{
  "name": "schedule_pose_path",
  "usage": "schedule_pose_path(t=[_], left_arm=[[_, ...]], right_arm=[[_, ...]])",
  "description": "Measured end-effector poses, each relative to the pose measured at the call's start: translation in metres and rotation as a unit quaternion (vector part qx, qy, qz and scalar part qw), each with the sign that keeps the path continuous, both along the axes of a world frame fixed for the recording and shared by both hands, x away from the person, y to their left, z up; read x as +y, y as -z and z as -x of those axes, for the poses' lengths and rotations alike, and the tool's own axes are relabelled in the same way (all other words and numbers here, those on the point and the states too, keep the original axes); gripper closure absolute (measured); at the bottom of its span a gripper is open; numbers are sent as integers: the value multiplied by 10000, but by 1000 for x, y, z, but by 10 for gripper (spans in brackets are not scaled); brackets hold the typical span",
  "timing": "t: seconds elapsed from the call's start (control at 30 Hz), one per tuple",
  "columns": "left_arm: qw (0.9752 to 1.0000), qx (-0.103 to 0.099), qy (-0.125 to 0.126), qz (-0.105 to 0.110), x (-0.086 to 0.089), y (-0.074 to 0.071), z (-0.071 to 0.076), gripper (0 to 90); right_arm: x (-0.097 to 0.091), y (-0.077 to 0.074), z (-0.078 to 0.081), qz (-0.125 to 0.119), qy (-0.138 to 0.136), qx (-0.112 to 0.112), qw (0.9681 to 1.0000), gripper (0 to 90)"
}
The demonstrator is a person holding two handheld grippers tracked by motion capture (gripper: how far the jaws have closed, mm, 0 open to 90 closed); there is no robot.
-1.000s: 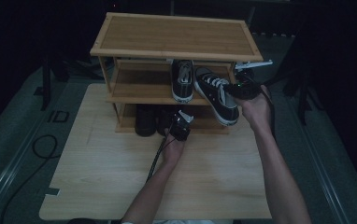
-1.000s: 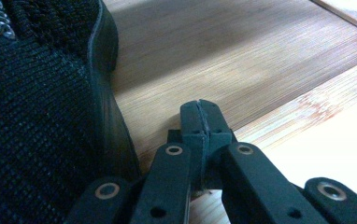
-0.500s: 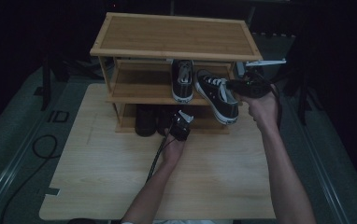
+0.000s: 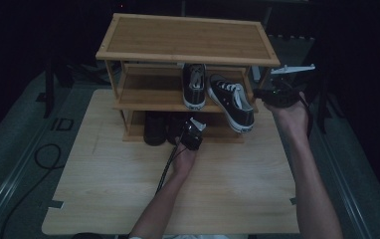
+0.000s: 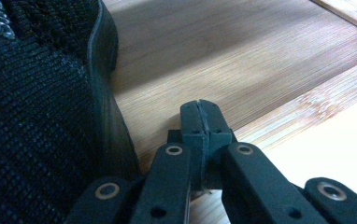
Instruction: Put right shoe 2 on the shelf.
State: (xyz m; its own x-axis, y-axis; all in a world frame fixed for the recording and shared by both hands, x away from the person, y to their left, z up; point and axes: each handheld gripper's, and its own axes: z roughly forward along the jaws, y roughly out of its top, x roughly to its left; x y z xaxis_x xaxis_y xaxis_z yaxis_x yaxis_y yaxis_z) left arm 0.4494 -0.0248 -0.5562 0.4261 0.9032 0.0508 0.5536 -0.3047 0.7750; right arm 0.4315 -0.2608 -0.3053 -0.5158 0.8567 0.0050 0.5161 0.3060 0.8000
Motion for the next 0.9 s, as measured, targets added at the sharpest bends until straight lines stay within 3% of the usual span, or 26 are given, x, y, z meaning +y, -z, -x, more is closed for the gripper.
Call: schedule_pose_path(t=[0.3, 0.9], left_arm=[[10000, -2, -2, 2, 0, 0, 0, 900], [10000, 1, -18, 8, 0, 0, 0, 900]], right_arm=[[-10, 25, 23, 193, -201, 201, 9994, 900], [-11, 47, 80, 313, -745, 205, 9965, 900]])
